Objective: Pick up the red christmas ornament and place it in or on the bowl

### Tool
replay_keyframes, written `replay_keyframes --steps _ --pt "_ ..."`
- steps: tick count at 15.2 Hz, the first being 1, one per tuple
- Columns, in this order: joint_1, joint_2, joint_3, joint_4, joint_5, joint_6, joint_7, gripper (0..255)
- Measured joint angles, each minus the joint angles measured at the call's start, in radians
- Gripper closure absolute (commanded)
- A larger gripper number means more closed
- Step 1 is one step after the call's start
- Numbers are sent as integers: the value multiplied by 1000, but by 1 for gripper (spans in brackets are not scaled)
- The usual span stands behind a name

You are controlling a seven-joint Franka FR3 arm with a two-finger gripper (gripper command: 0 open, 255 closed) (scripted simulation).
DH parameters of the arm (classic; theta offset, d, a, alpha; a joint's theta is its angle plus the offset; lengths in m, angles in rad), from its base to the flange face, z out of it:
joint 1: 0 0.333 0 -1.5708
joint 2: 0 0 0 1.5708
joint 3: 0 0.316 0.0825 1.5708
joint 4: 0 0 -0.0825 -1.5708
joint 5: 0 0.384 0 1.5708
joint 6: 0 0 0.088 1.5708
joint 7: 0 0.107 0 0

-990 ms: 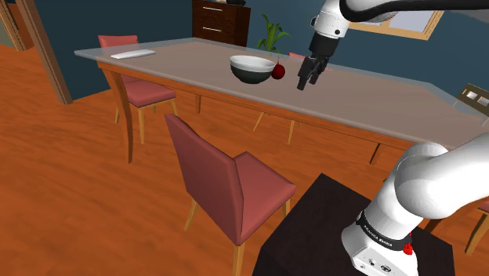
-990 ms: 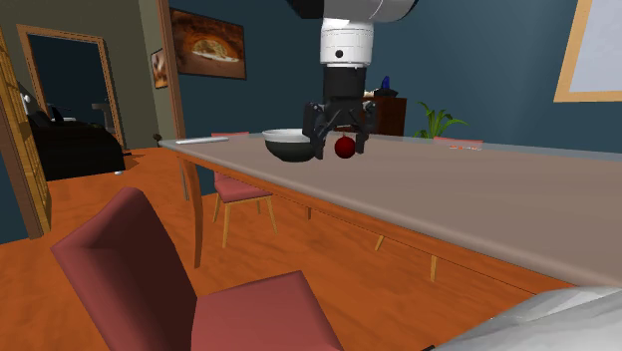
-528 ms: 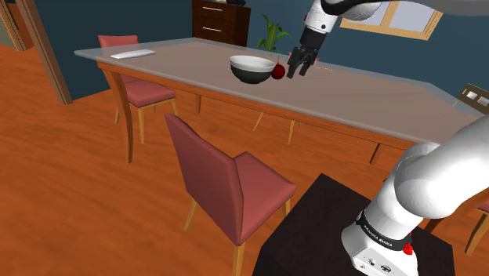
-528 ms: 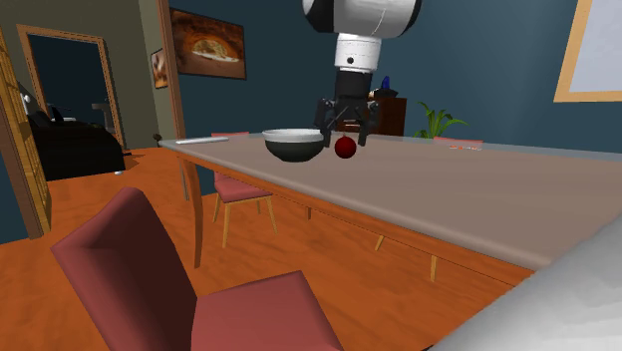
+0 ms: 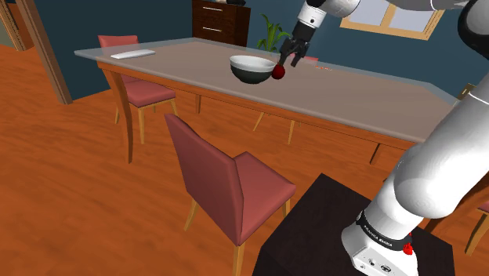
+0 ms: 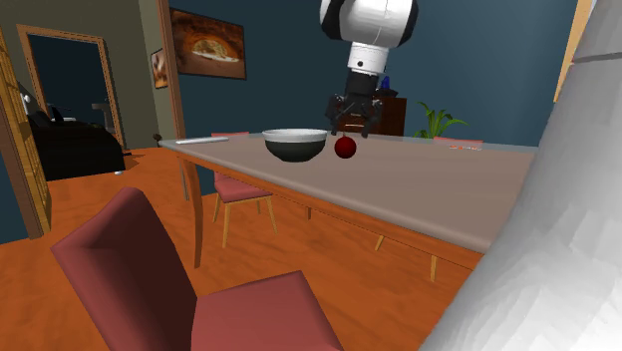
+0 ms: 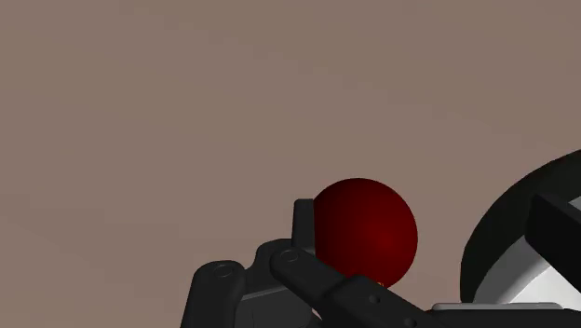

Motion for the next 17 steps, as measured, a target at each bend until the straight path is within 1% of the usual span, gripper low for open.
replay_keyframes --steps 2,3,11,16,17 --pt "-11 68 -22 81 48 -15 -27 0" --pt "-15 88 -28 95 63 -10 -37 0" --pt "-13 120 -27 45 85 70 -51 0" --pt "-12 123 -26 42 86 76 -51 0" --pt "-12 123 -26 42 86 76 -51 255"
